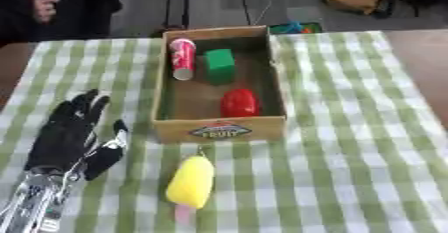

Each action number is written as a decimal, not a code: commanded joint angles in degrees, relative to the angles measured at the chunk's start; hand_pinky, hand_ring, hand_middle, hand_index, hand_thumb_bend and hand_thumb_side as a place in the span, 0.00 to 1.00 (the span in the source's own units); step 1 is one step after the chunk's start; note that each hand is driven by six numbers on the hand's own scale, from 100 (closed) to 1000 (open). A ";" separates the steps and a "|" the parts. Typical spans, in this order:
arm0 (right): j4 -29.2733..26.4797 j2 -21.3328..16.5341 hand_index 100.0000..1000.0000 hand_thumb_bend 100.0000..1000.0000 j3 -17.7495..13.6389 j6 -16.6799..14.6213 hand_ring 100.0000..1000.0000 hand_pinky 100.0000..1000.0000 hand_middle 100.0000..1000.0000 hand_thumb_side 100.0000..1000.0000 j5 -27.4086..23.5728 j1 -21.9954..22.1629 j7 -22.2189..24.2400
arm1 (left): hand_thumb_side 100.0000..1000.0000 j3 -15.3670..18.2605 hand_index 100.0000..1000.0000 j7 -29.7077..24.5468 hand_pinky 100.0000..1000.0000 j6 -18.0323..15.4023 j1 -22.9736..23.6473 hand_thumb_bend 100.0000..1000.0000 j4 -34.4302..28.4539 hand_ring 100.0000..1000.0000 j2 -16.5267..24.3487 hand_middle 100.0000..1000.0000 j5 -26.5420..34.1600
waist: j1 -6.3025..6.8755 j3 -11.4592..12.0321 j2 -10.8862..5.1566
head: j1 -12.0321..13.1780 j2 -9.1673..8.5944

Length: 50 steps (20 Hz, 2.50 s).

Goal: Pick up objects on the table and place them in the box.

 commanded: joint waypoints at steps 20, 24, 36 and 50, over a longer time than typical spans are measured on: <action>-1.35 -0.55 0.39 0.00 -0.21 -0.93 0.37 0.35 0.24 0.73 -0.03 -0.33 -0.61 | 1.00 1.90 1.00 0.24 1.00 2.57 -1.21 0.00 3.22 1.00 2.48 0.98 -1.97 | -0.25 -0.20 -0.59 | 0.85 -1.17; -1.35 -0.56 0.39 0.00 -0.26 -0.98 0.37 0.35 0.24 0.73 -0.07 -0.33 -0.67 | 1.00 2.32 1.00 -0.07 1.00 2.98 -1.10 0.00 3.55 1.00 2.66 0.97 -1.96 | -0.32 -0.19 -0.56 | 1.05 -1.21; -1.35 -0.58 0.39 0.00 -0.31 -0.95 0.37 0.35 0.24 0.73 -0.06 -0.29 -0.73 | 1.00 2.53 1.00 -2.83 1.00 3.23 0.10 0.00 3.89 1.00 2.90 0.97 -0.39 | -0.29 -0.02 -0.43 | 1.16 -1.25; -1.35 -0.59 0.39 0.00 -0.34 -0.68 0.37 0.35 0.24 0.72 -0.05 -0.18 -0.75 | 1.00 2.67 1.00 -18.34 1.00 3.38 0.12 0.00 0.17 1.00 3.91 0.95 2.58 | -0.12 0.08 -0.45 | 1.24 -1.23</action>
